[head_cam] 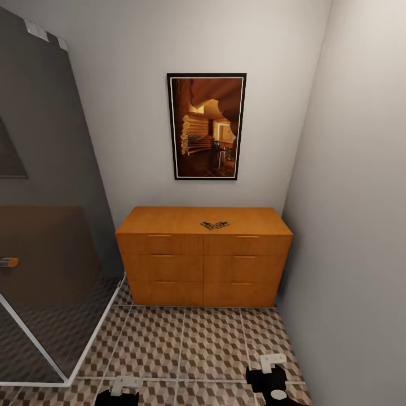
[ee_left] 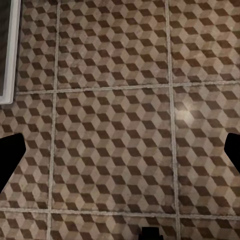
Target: Take the four mousetraps from the cabinet in the bathroom and place them on the bathroom floor. Make sure all four end up on the same floor surface, and ensure that at least two of them are either under or directly next to the same bathroom sink.
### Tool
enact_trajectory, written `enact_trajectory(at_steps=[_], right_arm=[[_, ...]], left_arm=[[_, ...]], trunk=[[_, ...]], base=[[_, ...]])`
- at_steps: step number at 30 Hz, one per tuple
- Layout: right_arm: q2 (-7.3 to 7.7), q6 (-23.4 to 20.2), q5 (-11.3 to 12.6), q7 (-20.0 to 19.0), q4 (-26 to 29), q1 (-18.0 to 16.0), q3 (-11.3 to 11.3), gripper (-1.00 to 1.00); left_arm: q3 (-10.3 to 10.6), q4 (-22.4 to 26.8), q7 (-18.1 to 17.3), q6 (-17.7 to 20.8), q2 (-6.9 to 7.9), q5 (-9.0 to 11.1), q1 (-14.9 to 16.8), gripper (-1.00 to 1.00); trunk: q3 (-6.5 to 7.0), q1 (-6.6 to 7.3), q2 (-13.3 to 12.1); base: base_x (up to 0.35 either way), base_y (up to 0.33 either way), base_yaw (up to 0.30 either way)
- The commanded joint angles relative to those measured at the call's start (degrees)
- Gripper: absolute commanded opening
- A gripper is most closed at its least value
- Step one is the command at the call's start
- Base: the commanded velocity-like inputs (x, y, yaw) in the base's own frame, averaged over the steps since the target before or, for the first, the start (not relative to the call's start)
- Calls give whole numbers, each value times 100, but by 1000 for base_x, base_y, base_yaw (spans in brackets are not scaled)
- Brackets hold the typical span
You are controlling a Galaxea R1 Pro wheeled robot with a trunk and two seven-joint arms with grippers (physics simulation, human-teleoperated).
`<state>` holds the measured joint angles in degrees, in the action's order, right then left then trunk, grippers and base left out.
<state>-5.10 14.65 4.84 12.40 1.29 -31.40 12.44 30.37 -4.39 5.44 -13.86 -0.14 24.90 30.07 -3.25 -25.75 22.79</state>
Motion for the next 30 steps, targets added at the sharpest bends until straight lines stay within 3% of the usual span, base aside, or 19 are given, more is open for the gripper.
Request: enact_trajectory(at_steps=[1,22,30], right_arm=[[-3,19,51,17,-7,-6,48,100],[-3,18,22,25,108,-6,46,100],[8,-146,12,67,951,-6,40,100]], left_arm=[[48,-18,1,-29,-4,41,8,100],[48,-18,-10,-29,23,41,8,100],[48,-18,-16,-29,22,41,8,100]], trunk=[[-13,-4,13],[-13,-4,13],[-13,-4,13]], base=[[0,0,0],[0,0,0],[0,0,0]])
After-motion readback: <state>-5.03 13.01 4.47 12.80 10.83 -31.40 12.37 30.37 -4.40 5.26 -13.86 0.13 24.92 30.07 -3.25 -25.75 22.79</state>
